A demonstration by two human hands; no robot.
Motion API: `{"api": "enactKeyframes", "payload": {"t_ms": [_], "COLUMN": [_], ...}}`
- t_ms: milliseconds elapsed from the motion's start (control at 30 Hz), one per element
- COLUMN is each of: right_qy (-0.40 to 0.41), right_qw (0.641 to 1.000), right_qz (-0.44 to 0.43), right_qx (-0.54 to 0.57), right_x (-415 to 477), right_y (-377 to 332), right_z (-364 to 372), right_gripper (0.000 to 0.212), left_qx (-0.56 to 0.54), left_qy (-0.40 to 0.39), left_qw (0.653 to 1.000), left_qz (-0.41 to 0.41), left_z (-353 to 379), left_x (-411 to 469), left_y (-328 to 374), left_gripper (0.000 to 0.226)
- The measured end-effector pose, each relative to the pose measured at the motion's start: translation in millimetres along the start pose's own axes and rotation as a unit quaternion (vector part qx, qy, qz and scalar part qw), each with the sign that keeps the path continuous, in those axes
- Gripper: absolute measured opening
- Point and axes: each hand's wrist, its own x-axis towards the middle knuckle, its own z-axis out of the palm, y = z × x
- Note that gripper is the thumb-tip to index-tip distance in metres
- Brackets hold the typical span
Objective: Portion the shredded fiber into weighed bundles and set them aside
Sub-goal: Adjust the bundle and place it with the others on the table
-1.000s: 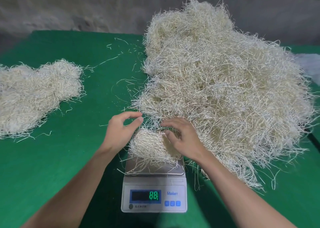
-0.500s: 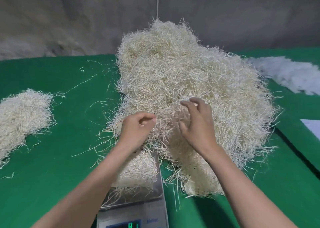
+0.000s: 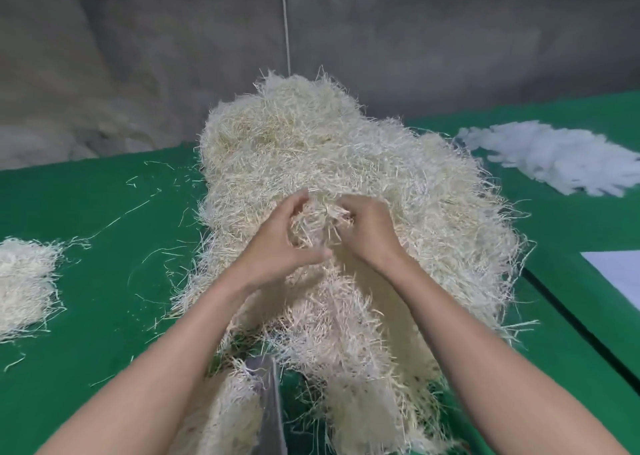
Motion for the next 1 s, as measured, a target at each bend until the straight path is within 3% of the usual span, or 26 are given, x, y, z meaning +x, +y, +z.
{"api": "enactKeyframes", "payload": {"t_ms": [67,133,167,267,300,333,433,467,567,667,733,800,867,933,1000], "right_qy": [0.024,0.03,0.029,-0.063,-0.102,-0.115,-0.049,-0.069,-0.212,-0.18,-0.145,-0.138,-0.115,-0.098,-0.078], "right_qw": [0.998,0.994,0.99,0.973,0.964,0.957,0.956,0.958,0.954,0.971,0.987,0.99,0.991,0.991,0.995], "right_qz": [-0.036,-0.079,-0.103,-0.138,-0.132,-0.117,-0.058,-0.044,-0.029,0.005,0.021,0.035,0.052,0.067,0.066], "right_qx": [0.04,0.067,0.089,0.175,0.207,0.239,0.284,0.274,0.208,0.157,0.07,0.025,0.034,0.057,0.019], "right_x": [19,33,38,53,60,66,79,80,75,70,68,66,64,64,59], "right_y": [-19,-39,-49,-74,-77,-76,-57,-50,-35,-25,-13,2,27,55,76], "right_z": [-17,-30,-35,-47,-52,-59,-71,-67,-32,5,23,31,28,16,3], "right_gripper": [0.029,0.031,0.029,0.037,0.046,0.052,0.057,0.065,0.114,0.134,0.129,0.117,0.1,0.068,0.06], "left_qx": [0.011,-0.004,-0.021,-0.079,-0.099,-0.132,-0.265,-0.29,-0.289,-0.282,-0.379,-0.492,-0.513,-0.441,-0.352], "left_qy": [0.028,0.082,0.101,0.122,0.135,0.156,0.22,0.235,0.278,0.294,0.263,0.238,0.276,0.319,0.337], "left_qw": [0.999,0.996,0.995,0.989,0.986,0.978,0.931,0.918,0.9,0.896,0.874,0.825,0.797,0.816,0.846], "left_qz": [-0.02,-0.02,-0.011,-0.003,-0.013,-0.034,-0.121,-0.134,-0.168,-0.177,-0.153,-0.141,-0.158,-0.192,-0.217], "left_z": [4,9,12,16,14,10,-9,-14,-20,-28,-36,-44,-55,-68,-74], "left_x": [2,8,14,35,42,49,70,77,92,101,103,103,105,101,95], "left_y": [5,14,18,31,34,35,32,32,32,33,34,31,19,7,-1], "left_gripper": [0.114,0.113,0.1,0.017,0.011,0.015,0.015,0.015,0.033,0.032,0.02,0.029,0.03,0.029,0.024]}}
